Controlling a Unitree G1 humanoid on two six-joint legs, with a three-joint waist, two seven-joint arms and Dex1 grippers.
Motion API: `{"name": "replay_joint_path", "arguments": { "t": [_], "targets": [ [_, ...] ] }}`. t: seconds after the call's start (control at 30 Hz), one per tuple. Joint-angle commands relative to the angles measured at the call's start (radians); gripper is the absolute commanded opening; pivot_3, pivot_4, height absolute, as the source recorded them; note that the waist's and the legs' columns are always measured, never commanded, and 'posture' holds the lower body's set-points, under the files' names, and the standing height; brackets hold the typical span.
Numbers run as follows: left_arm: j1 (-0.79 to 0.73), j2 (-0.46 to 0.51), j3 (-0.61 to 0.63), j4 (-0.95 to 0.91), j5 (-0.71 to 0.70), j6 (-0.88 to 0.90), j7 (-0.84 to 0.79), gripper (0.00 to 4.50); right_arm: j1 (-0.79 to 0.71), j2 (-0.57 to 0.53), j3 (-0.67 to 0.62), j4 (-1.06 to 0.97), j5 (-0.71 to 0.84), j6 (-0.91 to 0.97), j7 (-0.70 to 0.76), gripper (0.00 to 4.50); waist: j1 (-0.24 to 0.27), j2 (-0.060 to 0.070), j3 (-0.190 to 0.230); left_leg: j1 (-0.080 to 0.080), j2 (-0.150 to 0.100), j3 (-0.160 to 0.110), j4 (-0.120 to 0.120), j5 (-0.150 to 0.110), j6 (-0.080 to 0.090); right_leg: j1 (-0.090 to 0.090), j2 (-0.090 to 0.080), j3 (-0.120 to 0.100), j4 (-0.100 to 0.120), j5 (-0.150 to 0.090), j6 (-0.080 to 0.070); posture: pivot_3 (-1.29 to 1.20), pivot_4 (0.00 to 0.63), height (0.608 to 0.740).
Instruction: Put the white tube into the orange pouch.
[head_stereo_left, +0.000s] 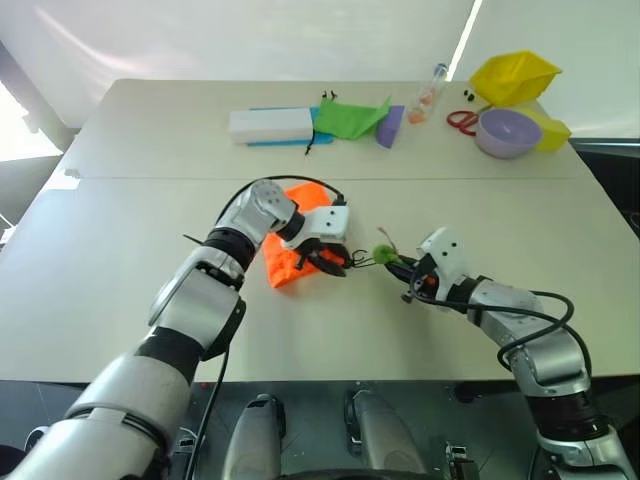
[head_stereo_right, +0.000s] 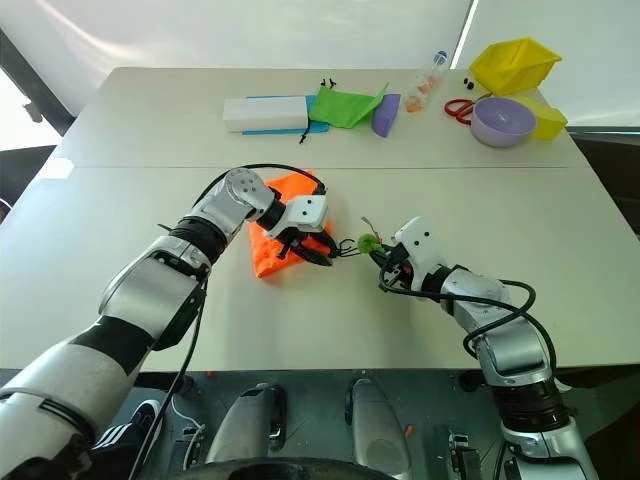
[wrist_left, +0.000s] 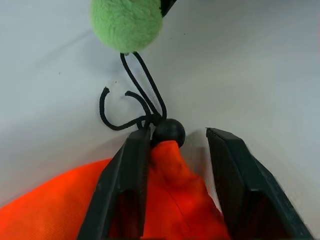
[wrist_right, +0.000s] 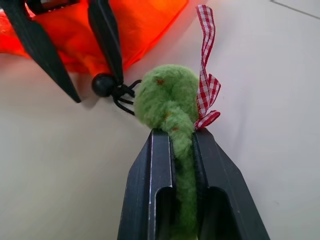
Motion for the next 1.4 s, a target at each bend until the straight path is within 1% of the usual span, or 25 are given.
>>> {"name": "replay_joint_path", "arguments": {
  "t": [0.03,0.23,0.5,0.57,1.17,1.27,1.4],
  "targets": [
    [-0.027,-0.007,0.023,0.0,0.006,0.012,0.004,2.03,-0.018,0.005,-0.003,-0.012,-0.002,-0.022,0.004,0.0,0.0,0.0,0.0,0.0,0.0,0.0,0.0,0.0,0.0,0.0,0.0,0.0,0.0,0.0,0.0,0.0,0.15,0.74],
    [-0.019,-0.004,0.022,-0.001,0.018,0.013,0.008,2.03,-0.026,0.005,-0.005,-0.005,-0.005,-0.024,0.009,0.0,0.0,0.0,0.0,0.0,0.0,0.0,0.001,0.0,0.0,0.0,0.0,0.0,0.002,0.0,0.0,0.0,0.15,0.74],
    [-0.008,-0.024,0.036,-0.003,0.009,0.032,0.028,2.03,-0.027,0.007,-0.004,-0.005,-0.012,-0.027,0.01,0.0,0.0,0.0,0.0,0.002,0.0,0.0,0.003,0.0,0.0,0.0,0.0,0.0,0.007,0.0,0.0,0.0,0.15,0.74],
    [-0.002,-0.023,0.032,-0.006,0.015,0.016,0.028,1.48,-0.026,0.006,-0.004,-0.009,-0.013,-0.025,0.01,0.0,0.0,0.0,0.0,0.002,0.0,0.0,0.003,0.0,0.0,0.0,0.0,0.0,0.007,0.0,0.0,0.0,0.15,0.74],
    [0.007,-0.014,0.005,0.001,0.077,-0.038,0.066,1.48,-0.04,-0.001,-0.003,-0.006,-0.016,-0.026,0.019,0.0,0.0,0.0,0.0,0.003,0.0,0.0,0.004,0.0,0.0,0.0,0.0,0.0,0.009,0.0,0.0,0.0,0.15,0.74],
    [0.009,-0.017,0.01,0.001,0.075,-0.034,0.056,0.67,-0.042,0.0,-0.004,-0.007,-0.017,-0.026,0.018,0.0,0.0,0.0,0.0,0.003,0.0,0.0,0.005,0.0,0.0,0.001,0.0,0.0,0.009,0.0,0.0,0.0,0.15,0.74],
    [0.011,-0.018,0.022,-0.005,0.063,-0.041,0.045,0.67,-0.039,-0.001,-0.005,-0.013,-0.017,-0.024,0.017,0.0,0.0,0.0,0.0,0.003,0.0,0.0,0.005,0.0,0.0,0.001,0.0,0.0,0.009,0.0,0.0,0.0,0.15,0.74]
  ]
}}
